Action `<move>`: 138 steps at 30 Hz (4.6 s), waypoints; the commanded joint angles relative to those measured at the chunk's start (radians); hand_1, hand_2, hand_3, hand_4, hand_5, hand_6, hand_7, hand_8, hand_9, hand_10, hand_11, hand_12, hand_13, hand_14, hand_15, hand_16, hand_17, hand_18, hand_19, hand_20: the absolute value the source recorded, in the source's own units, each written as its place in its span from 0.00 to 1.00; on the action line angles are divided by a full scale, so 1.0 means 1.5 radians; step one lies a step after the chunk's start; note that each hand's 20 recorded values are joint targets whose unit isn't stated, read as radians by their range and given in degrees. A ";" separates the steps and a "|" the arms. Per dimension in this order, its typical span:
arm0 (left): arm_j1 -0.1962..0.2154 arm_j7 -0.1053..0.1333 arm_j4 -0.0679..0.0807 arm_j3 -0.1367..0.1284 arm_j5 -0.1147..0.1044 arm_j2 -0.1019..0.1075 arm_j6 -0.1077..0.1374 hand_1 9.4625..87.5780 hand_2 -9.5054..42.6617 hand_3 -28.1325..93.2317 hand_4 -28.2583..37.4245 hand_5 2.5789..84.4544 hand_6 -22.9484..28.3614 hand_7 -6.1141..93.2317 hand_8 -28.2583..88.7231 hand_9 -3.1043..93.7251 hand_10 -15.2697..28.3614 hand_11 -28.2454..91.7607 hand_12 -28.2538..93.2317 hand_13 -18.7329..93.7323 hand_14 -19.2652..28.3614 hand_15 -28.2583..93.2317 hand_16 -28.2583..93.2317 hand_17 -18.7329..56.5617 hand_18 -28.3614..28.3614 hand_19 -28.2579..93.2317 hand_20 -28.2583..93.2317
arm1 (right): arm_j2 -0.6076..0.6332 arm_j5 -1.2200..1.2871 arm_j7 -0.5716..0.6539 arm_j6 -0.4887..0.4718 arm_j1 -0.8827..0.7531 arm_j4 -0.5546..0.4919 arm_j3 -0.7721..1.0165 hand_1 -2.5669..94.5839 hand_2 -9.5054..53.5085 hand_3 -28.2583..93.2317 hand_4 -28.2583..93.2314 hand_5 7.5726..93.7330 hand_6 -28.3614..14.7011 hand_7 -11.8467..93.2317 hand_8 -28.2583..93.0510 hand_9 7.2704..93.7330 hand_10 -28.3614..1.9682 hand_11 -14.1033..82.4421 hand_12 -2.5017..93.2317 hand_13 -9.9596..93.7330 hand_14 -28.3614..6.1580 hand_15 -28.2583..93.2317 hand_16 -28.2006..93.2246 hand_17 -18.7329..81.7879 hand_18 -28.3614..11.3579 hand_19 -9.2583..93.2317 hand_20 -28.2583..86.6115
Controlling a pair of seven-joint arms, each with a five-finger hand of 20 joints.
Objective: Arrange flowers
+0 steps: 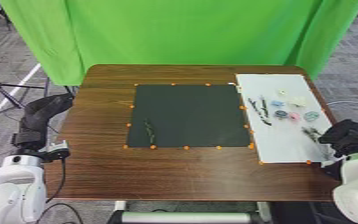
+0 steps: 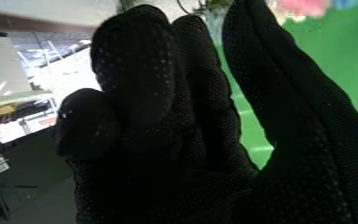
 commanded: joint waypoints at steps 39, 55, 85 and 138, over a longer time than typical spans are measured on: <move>-0.011 -0.027 -0.005 -0.011 0.008 0.010 -0.022 0.28 0.41 0.73 0.05 0.59 0.56 0.22 0.17 0.57 0.73 0.43 0.30 0.52 0.80 0.39 0.19 0.34 0.73 0.41 0.34 | -0.042 0.094 -0.077 0.058 0.506 -0.068 -0.480 0.73 0.00 0.62 0.20 0.79 0.56 0.39 0.39 0.99 0.61 0.33 0.48 1.00 0.77 0.63 0.47 0.89 0.58 0.90 0.59; -0.007 -0.046 -0.010 -0.018 0.010 0.008 -0.045 0.28 0.41 0.73 0.06 0.59 0.56 0.22 0.17 0.57 0.73 0.43 0.30 0.52 0.80 0.39 0.19 0.34 0.73 0.41 0.34 | -0.160 0.134 -0.050 0.003 0.629 0.039 -0.686 0.72 0.00 0.62 0.21 0.80 0.56 0.39 0.38 0.99 0.60 0.33 0.47 1.00 0.76 0.63 0.46 0.89 0.57 0.90 0.59; -0.011 -0.082 -0.014 -0.026 0.020 0.004 -0.100 0.28 0.40 0.73 0.06 0.59 0.57 0.22 0.17 0.56 0.73 0.42 0.30 0.52 0.82 0.40 0.19 0.33 0.73 0.40 0.33 | -0.249 0.208 -0.028 -0.013 0.670 0.106 -0.723 0.69 0.00 0.61 0.21 0.80 0.56 0.38 0.39 0.99 0.58 0.33 0.40 1.00 0.75 0.62 0.46 0.90 0.56 0.90 0.58; -0.013 -0.094 -0.014 -0.027 0.023 0.003 -0.116 0.28 0.39 0.73 0.07 0.58 0.57 0.21 0.18 0.56 0.73 0.42 0.30 0.53 0.83 0.41 0.19 0.32 0.73 0.40 0.33 | -0.282 0.348 -0.096 0.067 0.647 0.091 -0.635 0.44 0.06 0.70 0.18 0.78 0.52 0.28 0.20 0.94 0.48 0.37 0.26 1.00 0.69 0.59 0.44 0.90 0.55 0.88 0.56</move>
